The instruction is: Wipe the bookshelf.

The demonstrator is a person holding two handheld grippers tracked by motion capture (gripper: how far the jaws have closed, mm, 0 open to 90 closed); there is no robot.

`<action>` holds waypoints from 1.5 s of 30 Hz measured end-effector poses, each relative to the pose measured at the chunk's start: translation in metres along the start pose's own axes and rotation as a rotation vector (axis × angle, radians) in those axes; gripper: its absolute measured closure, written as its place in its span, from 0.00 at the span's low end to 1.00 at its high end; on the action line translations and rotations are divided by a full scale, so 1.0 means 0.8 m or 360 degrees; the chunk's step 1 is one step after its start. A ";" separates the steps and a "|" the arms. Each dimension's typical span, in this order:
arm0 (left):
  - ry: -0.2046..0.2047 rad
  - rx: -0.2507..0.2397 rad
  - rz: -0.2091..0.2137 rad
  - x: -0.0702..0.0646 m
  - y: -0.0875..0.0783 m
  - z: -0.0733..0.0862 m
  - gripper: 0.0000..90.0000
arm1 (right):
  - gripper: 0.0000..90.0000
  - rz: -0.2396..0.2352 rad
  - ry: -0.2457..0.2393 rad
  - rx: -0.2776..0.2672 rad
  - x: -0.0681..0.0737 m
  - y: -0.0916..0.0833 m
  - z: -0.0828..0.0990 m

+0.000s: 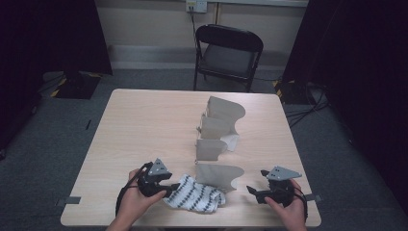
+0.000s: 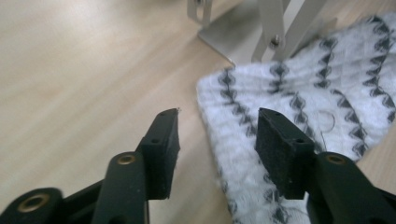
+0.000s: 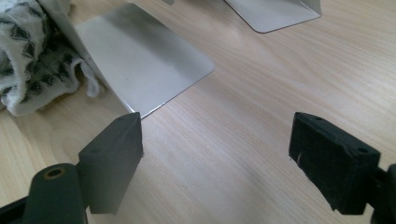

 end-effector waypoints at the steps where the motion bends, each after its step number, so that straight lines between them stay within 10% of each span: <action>1: 0.0007 0.0030 0.0025 -0.004 0.003 0.004 0.58 | 0.19 0.0001 -0.0005 -0.0002 0.001 0.000 -0.001; 19: 0.0096 0.0013 0.0244 -0.083 0.050 -0.010 0.61 | 0.19 -0.0034 -0.0053 -0.0038 0.018 -0.004 -0.008; 35: 0.0175 -0.0042 0.0274 -0.097 0.069 -0.021 0.58 | 0.31 -0.0107 -0.0106 -0.0093 0.041 -0.014 -0.015; 45: 0.0197 -0.0064 0.0201 -0.080 0.045 -0.023 0.49 | 0.50 -0.0201 -0.0148 -0.0146 0.066 -0.024 -0.023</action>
Point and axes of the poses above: each handheld gripper's, and its own axes: y roughly forward along the jaws, z roughly out of its underside, x roughly to its left, the point moved 7 cm from there along y, roughly forward along the jaws, and after that the axes turned 1 degree about -z, right-handed, at the moved point
